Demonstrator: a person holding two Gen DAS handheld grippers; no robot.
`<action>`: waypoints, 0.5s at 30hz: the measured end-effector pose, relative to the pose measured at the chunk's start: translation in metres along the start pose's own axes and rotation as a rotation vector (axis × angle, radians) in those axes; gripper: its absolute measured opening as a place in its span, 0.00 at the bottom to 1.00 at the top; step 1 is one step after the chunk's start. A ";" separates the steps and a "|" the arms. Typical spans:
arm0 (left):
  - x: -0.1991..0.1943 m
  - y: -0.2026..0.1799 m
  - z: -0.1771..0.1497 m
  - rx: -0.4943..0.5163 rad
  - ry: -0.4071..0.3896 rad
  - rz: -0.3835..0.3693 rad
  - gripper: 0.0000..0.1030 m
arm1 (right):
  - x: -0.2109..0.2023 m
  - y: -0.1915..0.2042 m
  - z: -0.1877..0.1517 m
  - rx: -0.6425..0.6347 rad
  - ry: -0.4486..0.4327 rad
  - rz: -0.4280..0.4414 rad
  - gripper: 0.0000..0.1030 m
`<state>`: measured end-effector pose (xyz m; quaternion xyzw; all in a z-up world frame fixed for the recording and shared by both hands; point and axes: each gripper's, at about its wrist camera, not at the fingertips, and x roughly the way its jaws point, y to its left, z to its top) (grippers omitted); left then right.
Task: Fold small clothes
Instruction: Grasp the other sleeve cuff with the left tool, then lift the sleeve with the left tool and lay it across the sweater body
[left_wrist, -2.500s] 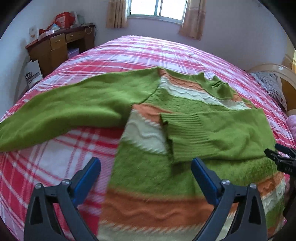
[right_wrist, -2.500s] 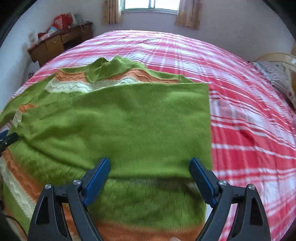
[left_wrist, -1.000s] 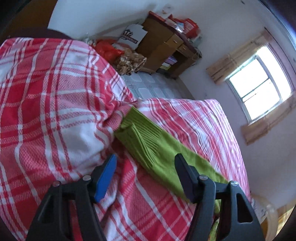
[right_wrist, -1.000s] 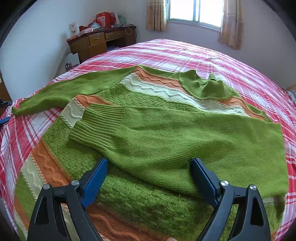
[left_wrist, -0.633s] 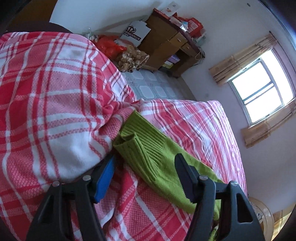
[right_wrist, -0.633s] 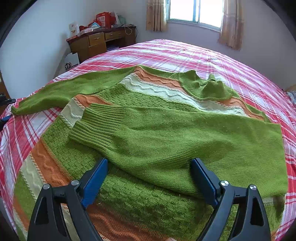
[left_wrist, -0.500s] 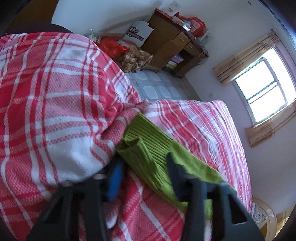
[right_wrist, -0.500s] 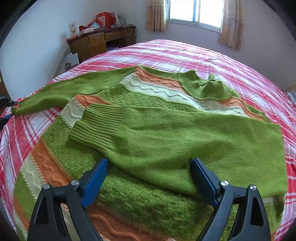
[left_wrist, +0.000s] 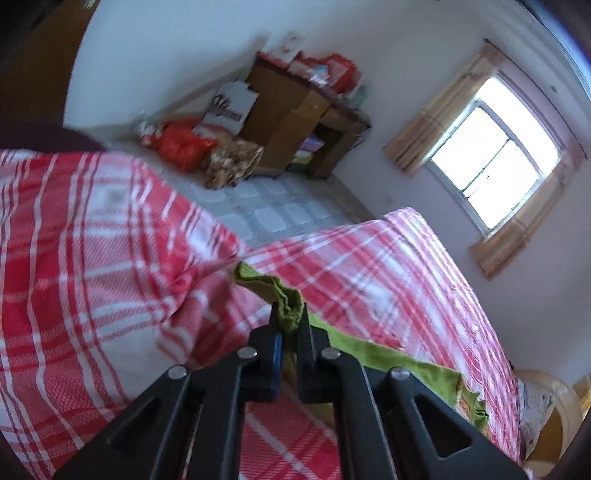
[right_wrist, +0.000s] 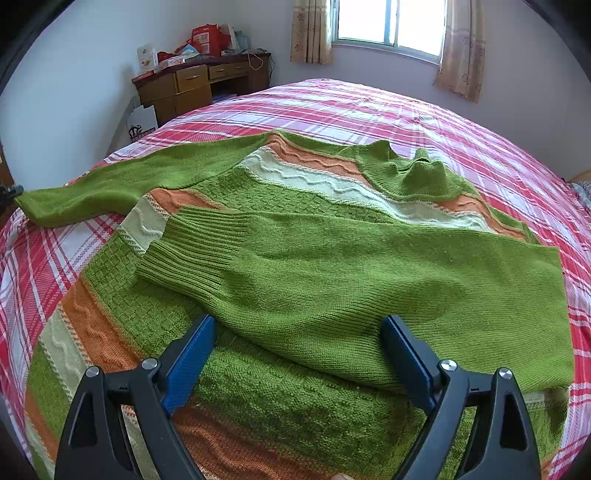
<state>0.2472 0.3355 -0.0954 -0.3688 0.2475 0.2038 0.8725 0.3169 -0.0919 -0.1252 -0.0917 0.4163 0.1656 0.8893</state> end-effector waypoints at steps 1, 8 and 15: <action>-0.002 -0.004 0.001 0.011 -0.007 -0.007 0.05 | 0.000 0.000 0.000 0.000 0.000 0.000 0.89; -0.022 -0.031 0.009 0.059 -0.032 -0.067 0.05 | 0.000 -0.001 0.000 0.004 -0.001 0.003 0.89; -0.034 -0.065 0.024 0.103 -0.056 -0.113 0.05 | 0.000 -0.002 0.000 0.005 -0.001 0.004 0.89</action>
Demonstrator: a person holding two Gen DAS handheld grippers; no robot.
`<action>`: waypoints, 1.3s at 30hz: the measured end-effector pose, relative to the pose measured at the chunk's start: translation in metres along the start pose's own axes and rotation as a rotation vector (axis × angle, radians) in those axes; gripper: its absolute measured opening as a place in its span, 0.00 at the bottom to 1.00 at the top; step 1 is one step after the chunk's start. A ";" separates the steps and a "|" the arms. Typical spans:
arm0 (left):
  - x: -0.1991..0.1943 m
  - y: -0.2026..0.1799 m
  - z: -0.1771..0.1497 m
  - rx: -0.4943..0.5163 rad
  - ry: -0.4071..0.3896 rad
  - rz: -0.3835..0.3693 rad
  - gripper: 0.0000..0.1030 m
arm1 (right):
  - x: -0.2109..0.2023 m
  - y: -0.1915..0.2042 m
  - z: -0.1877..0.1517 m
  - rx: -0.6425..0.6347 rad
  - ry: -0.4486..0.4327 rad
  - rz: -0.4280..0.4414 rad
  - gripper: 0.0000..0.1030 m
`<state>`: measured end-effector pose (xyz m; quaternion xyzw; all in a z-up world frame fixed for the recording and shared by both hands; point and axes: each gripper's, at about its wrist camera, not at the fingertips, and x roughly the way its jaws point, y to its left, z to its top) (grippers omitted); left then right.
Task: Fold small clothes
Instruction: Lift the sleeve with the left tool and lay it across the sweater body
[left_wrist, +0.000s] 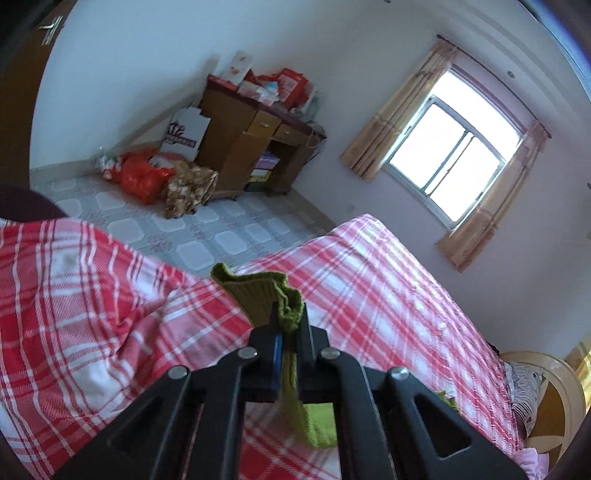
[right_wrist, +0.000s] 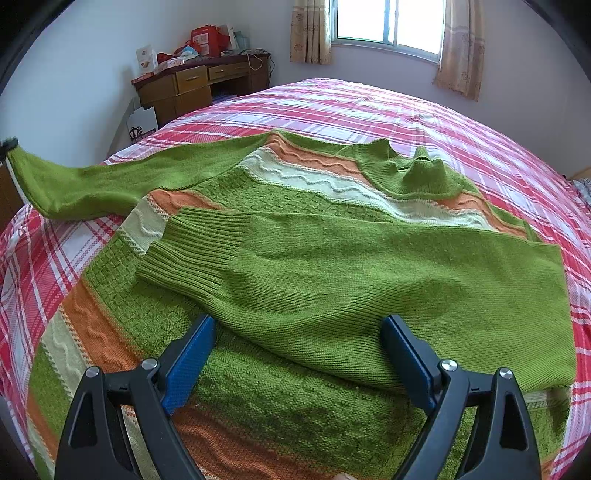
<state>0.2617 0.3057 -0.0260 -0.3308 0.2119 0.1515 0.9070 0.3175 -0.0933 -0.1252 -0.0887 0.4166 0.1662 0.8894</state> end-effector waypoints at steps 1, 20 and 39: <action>0.000 -0.005 0.004 0.005 -0.004 -0.006 0.05 | 0.000 -0.001 0.000 0.001 0.000 0.001 0.89; -0.021 -0.165 0.018 0.247 -0.067 -0.178 0.05 | -0.051 -0.029 -0.005 0.093 -0.091 0.089 0.89; 0.012 -0.341 -0.112 0.484 0.069 -0.368 0.05 | -0.094 -0.072 -0.081 0.127 -0.093 0.083 0.89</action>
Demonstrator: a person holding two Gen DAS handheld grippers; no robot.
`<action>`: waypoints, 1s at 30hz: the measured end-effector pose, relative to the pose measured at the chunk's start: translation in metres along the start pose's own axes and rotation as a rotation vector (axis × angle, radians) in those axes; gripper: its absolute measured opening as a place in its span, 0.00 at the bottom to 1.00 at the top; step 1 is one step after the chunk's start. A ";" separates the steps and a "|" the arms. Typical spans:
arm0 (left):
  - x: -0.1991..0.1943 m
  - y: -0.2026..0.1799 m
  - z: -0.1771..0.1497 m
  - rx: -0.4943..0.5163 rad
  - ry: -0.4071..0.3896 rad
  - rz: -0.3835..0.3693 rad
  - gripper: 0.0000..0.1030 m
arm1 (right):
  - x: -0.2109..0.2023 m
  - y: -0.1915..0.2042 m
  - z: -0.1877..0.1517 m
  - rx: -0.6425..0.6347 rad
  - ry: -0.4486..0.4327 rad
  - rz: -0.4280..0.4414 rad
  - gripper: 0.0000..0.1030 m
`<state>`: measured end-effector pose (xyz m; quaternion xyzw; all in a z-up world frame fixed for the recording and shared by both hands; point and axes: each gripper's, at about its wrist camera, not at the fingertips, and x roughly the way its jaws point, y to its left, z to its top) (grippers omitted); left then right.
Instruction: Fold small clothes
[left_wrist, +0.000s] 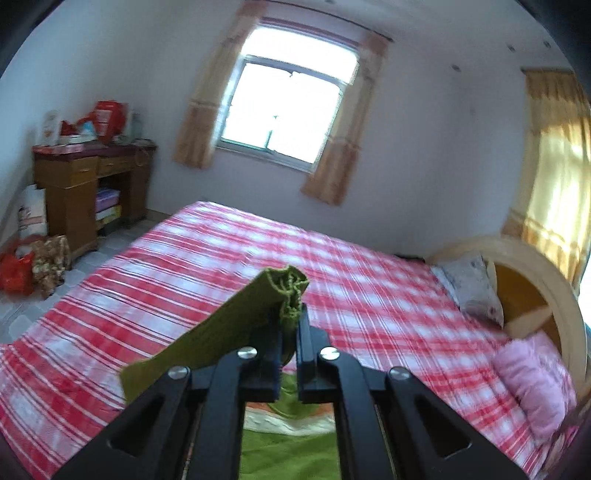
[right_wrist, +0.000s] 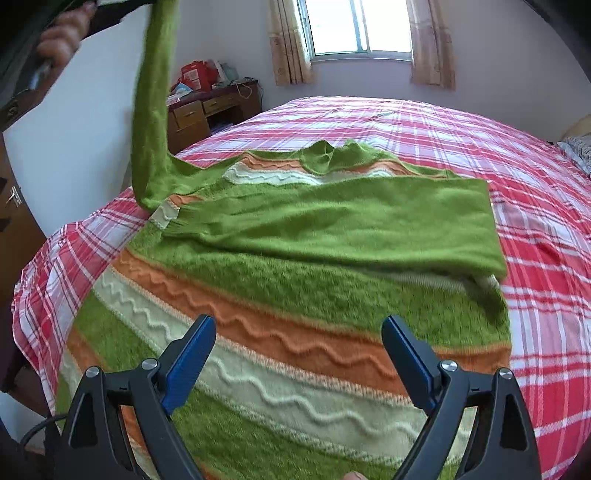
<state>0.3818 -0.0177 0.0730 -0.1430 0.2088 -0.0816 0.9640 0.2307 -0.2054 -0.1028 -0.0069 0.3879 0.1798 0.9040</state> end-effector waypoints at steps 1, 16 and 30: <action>0.007 -0.010 -0.009 0.020 0.017 -0.004 0.05 | 0.000 -0.002 -0.002 0.006 -0.001 0.002 0.89; 0.100 -0.089 -0.133 0.204 0.381 0.009 0.12 | 0.005 -0.017 -0.018 0.085 -0.023 0.029 0.89; -0.007 0.025 -0.166 0.440 0.240 0.308 0.95 | 0.000 -0.017 -0.022 0.094 -0.047 0.032 0.89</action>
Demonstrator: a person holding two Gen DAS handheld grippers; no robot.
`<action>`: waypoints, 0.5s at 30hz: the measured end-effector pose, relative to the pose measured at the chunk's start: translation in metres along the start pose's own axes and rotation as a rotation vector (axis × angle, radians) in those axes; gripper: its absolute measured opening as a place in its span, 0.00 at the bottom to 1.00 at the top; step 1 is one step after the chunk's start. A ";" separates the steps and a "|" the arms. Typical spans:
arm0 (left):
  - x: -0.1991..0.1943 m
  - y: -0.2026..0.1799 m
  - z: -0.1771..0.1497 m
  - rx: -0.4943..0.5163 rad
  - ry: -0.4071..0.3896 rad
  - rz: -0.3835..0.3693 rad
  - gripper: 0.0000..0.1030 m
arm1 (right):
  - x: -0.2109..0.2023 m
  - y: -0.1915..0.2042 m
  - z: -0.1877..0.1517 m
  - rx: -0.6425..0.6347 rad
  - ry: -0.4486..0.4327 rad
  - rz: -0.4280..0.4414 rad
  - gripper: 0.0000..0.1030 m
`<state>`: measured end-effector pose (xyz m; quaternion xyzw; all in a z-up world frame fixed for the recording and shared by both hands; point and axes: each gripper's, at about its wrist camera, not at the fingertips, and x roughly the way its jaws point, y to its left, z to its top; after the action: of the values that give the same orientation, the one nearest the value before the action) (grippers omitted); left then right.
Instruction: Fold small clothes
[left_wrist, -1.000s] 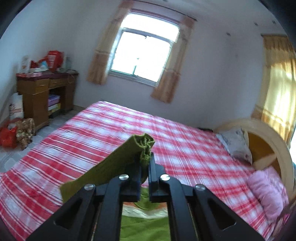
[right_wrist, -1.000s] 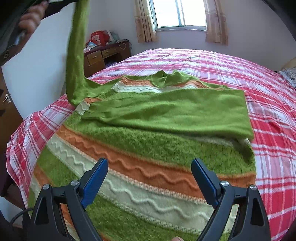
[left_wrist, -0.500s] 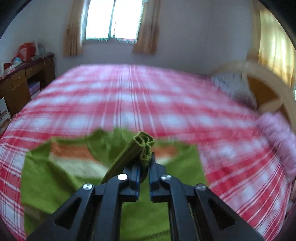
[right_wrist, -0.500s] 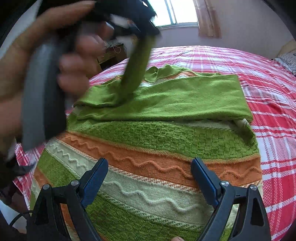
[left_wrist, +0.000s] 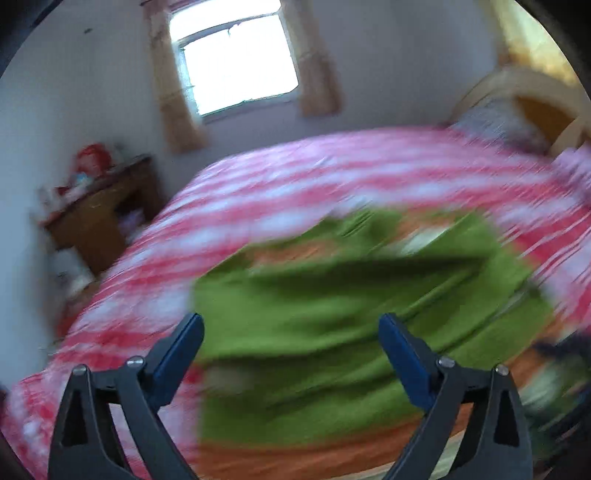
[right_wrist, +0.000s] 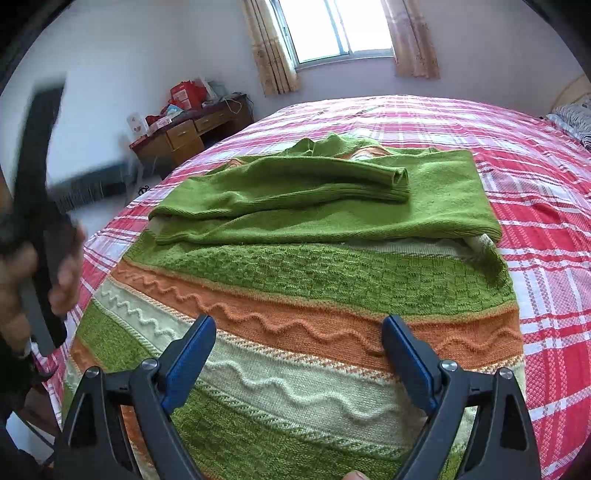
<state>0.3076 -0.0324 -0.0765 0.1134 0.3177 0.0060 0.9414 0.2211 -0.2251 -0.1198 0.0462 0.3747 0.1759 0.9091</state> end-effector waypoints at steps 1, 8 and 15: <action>0.010 0.007 -0.006 -0.010 0.044 0.010 0.95 | 0.000 0.000 0.000 0.000 0.001 0.000 0.89; 0.052 0.047 -0.030 -0.127 0.206 0.026 0.96 | -0.025 -0.006 0.046 0.042 -0.005 -0.017 0.89; 0.058 0.053 -0.036 -0.210 0.221 -0.017 1.00 | 0.018 -0.040 0.106 0.055 0.049 -0.142 0.65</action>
<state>0.3360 0.0313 -0.1276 0.0103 0.4178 0.0435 0.9075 0.3187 -0.2504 -0.0646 0.0401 0.4039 0.1015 0.9082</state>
